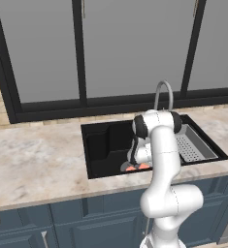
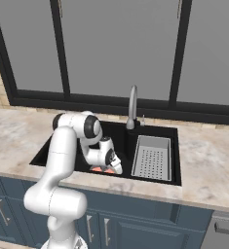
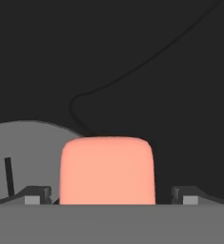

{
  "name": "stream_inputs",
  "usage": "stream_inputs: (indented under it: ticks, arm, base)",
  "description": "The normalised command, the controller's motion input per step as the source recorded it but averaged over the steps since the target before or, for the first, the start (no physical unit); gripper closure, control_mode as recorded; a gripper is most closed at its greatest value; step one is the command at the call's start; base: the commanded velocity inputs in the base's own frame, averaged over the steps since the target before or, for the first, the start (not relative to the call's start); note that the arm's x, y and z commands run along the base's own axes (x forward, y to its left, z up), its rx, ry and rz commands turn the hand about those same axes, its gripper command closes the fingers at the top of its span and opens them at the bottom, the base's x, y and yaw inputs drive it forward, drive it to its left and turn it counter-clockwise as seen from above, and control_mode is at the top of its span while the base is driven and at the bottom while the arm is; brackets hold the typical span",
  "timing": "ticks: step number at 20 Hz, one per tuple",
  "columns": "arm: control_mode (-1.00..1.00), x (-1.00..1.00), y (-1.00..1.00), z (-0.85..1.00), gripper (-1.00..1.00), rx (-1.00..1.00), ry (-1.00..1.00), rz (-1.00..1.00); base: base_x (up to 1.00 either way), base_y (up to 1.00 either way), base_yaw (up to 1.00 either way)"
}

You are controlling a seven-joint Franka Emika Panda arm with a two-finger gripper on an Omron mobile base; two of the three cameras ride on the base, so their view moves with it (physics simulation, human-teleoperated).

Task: Pick up the bar soap and bar soap from the sink, and place them back in the cabinet, and close the cabinet door.

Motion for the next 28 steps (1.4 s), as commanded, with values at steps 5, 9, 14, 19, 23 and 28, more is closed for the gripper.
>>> stream_inputs:
  ticks: [5,9,14,19,23,28]
  arm:
    - [-1.0,0.0,0.0,-0.12,-1.0,0.0,0.0,0.0]
    - [-1.0,0.0,0.0,-0.13,-1.0,0.0,0.0,0.0]
    - [-1.0,0.0,0.0,-0.14,-1.0,0.0,0.0,0.0]
    - [-1.0,0.0,0.0,-0.09,-1.0,0.0,0.0,0.0]
    - [-1.0,0.0,0.0,0.0,1.0,0.0,0.0,0.0]
    - [-1.0,0.0,0.0,0.0,1.0,0.0,0.0,0.0]
  base:
    - [0.0,0.0,0.0]
    - [0.0,0.0,0.0]
    - [0.0,0.0,0.0]
    - [0.0,0.0,0.0]
    - [0.0,0.0,0.0]
    - [0.0,0.0,0.0]
